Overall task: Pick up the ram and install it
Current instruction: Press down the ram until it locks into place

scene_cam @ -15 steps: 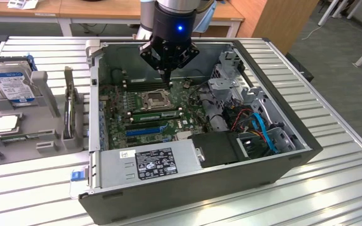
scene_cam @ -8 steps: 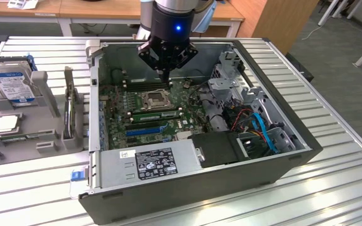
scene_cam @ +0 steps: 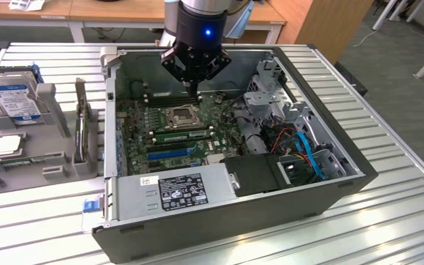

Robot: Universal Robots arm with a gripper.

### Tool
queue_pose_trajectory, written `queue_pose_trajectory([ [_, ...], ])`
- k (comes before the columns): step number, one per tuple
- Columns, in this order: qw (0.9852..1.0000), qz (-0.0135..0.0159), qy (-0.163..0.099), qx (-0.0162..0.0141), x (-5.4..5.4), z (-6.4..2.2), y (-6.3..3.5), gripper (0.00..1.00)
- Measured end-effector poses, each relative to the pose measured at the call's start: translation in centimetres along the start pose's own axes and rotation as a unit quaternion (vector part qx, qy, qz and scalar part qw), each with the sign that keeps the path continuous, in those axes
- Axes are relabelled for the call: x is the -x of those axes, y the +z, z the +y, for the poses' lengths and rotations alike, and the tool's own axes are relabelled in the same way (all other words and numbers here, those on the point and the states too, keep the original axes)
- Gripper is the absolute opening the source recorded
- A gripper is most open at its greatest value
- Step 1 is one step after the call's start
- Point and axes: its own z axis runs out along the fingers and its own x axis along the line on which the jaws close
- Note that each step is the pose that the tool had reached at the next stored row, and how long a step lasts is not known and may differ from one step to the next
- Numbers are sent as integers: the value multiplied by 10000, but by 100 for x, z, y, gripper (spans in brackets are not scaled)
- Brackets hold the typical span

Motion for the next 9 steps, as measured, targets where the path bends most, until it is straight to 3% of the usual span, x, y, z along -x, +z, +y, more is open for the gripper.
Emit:
queue_pose_trajectory([
  [9, 10000, 9, 0, 0, 0, 3, 1, 10],
])
